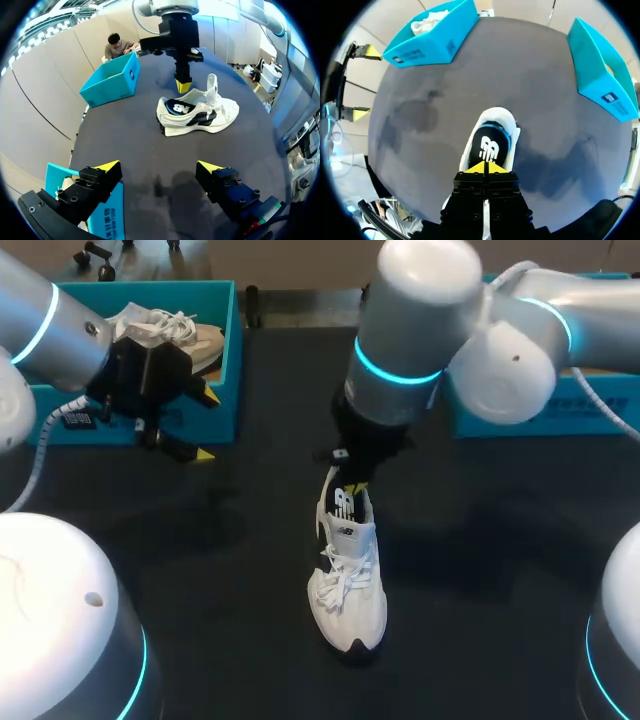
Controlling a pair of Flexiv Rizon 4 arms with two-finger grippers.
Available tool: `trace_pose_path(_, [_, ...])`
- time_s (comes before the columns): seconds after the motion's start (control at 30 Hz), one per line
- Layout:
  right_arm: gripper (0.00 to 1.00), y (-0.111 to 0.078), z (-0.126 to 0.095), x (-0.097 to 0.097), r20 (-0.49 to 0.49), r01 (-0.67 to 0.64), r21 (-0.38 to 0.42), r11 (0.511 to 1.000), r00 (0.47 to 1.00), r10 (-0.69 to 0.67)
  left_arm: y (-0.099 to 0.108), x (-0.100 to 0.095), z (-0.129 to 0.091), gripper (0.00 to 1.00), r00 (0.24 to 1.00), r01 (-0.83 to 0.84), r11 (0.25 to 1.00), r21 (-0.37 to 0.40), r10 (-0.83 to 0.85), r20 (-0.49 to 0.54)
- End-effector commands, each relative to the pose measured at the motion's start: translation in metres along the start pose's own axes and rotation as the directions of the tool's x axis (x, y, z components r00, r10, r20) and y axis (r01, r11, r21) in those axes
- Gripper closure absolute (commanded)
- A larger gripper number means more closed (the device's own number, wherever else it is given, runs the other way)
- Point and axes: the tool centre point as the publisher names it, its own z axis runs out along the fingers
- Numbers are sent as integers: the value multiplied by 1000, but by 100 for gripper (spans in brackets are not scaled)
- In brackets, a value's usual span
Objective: Take the shoe out of the shoebox, open the shoe tongue, remove and reinsert the insole, then place the shoe into the shoebox
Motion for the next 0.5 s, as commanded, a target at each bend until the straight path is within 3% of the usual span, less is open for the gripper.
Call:
trace_pose_path(0.03, [100,-2,11,7,24,-10,-14,1000,1000,10,0,1,-1,0,1000,-1,1000,-2,1,1])
trace_pose_path(0.5, [100,-8,49,9,62,-65,-8,998,996,65,0,1,-1,0,1000,-1,1000,-2,1,1])
